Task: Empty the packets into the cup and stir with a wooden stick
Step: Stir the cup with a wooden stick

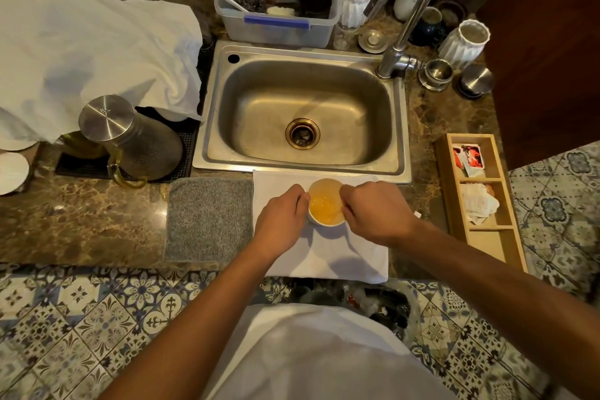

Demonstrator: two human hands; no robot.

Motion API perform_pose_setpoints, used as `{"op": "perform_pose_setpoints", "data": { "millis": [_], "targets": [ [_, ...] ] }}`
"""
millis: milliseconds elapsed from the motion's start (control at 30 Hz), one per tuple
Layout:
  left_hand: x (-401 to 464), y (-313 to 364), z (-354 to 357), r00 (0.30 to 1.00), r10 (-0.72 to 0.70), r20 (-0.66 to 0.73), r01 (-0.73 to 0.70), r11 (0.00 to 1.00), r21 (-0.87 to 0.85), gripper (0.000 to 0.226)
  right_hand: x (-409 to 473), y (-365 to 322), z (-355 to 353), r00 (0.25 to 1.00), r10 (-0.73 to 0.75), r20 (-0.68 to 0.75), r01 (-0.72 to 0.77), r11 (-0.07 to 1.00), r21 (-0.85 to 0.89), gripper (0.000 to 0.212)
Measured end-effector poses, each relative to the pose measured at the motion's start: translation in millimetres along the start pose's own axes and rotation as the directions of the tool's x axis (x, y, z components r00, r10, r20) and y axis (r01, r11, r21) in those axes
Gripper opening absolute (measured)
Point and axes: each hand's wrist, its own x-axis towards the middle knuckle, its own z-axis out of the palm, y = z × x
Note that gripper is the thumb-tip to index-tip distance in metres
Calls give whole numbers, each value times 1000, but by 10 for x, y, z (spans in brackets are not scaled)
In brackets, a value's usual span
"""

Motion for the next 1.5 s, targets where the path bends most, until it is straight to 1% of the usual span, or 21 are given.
{"op": "perform_pose_setpoints", "data": {
  "millis": [100, 233, 333, 433, 500, 567, 667, 700, 833, 933, 1000, 1100, 1200, 1267, 1333, 1400, 1500],
  "targets": [
    [7, 0, 0, 1000, -7, 0, 7, 1000, -10, 31, -1, -109, 23, 1000, 11, 29, -12, 998, 54, 24],
    [-4, 12, -10, 1000, -2, -2, 2, 1000, -13, 30, 87, -169, 81, 997, 65, -29, -61, 990, 129, 26],
    [-4, 5, -12, 1000, -6, 5, 6, 1000, -11, 29, 135, -98, 68, 994, 68, -87, -59, 993, 102, 27],
    [4, -6, -10, 1000, -11, 14, 11, 1000, -3, 29, 112, -21, 40, 995, 43, -93, -41, 999, 26, 23],
    [9, -12, -7, 1000, -20, 24, 20, 1000, 12, 30, 45, -26, 21, 998, 25, -58, -28, 998, -50, 17],
    [15, -14, -3, 1000, -20, 25, 19, 1000, 23, 31, -31, -71, -8, 1000, 17, -20, -19, 994, -108, 20],
    [26, -8, 7, 1000, -20, 23, 20, 1000, 10, 30, -74, -182, -43, 997, 23, 77, -16, 996, -87, 24],
    [26, -2, 9, 999, -26, 25, 26, 1000, 1, 29, -60, -217, -45, 996, 32, 88, -25, 997, -79, 26],
    [4, 3, 1, 999, -35, 26, 35, 999, -12, 28, 69, -343, -13, 996, 55, 64, -54, 998, -17, 29],
    [6, -2, -11, 999, -32, 38, 33, 999, -4, 28, 180, -316, 39, 997, 70, -10, -70, 997, 32, 31],
    [10, -7, -14, 999, -26, 40, 26, 1000, 11, 28, 209, -233, 50, 996, 85, -35, -84, 996, 38, 34],
    [16, -23, -11, 999, -20, 38, 20, 1000, 9, 28, 168, -108, 5, 996, 93, -7, -93, 995, -45, 28],
    [31, -37, 6, 998, -29, 52, 30, 999, -17, 26, 55, -93, -50, 997, 55, 50, -47, 987, -152, 29],
    [39, -51, 11, 998, -41, 54, 43, 998, -46, 27, 6, -182, -71, 994, 30, 109, -9, 982, -187, 30],
    [46, -63, 17, 997, -50, 56, 54, 996, -72, 27, 7, -295, -86, 987, 35, 158, -8, 985, -172, 27],
    [48, -64, 17, 997, -55, 61, 60, 995, -77, 28, 59, -374, -81, 983, 54, 175, -30, 990, -140, 29],
    [52, -52, 0, 996, -55, 64, 60, 995, -74, 27, 164, -393, -44, 993, 61, 97, -54, 996, -76, 31]
  ]
}}
